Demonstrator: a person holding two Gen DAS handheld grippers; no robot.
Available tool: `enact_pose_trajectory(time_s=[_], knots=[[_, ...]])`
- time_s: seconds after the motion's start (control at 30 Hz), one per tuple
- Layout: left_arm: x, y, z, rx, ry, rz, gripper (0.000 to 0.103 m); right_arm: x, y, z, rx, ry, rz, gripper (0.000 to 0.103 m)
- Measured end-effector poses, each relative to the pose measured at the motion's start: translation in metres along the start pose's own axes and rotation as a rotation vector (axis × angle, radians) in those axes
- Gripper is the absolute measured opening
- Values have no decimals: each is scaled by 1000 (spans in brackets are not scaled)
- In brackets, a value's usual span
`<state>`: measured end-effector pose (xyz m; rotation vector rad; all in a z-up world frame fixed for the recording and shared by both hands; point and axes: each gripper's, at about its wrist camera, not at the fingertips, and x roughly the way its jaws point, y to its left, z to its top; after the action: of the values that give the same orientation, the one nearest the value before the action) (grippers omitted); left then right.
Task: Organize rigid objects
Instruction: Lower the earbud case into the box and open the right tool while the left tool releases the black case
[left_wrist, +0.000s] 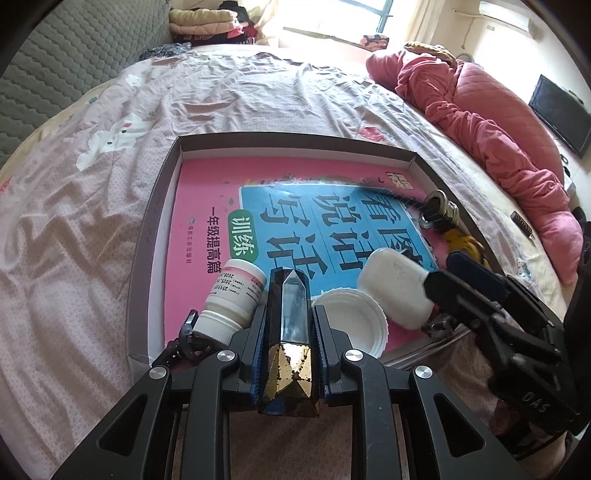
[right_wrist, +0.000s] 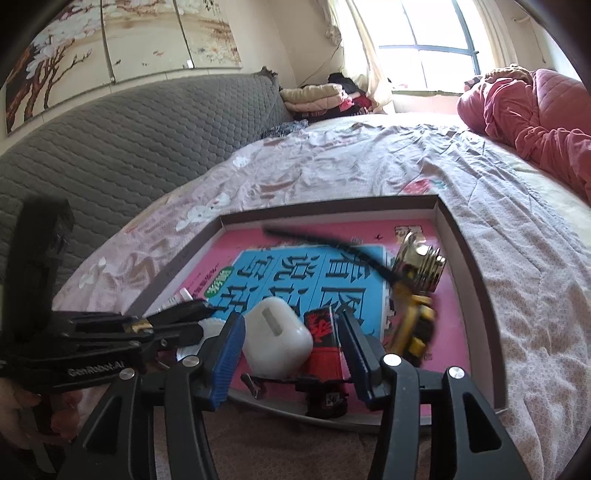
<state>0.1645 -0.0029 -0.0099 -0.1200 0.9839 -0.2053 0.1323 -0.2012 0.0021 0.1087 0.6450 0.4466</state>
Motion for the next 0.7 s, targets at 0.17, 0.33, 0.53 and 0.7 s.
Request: enact_pose_trajectory(time_s=[0.17,0.33,0.53,0.7], knots=[[3,1,0,-19,10,-10,27,-4,-1,1,2,-14,0,56],[0,2,-1,-30,7,-33,41,-7,1,2,-5,-32,-1,56],[-5,-1,-5,-17,-8,-30,43,-12,1,3,-9,-52,-8,56],[-9,1,-7,-22,-14,-26,43,-18,-3,3,2,-72,-26,60]])
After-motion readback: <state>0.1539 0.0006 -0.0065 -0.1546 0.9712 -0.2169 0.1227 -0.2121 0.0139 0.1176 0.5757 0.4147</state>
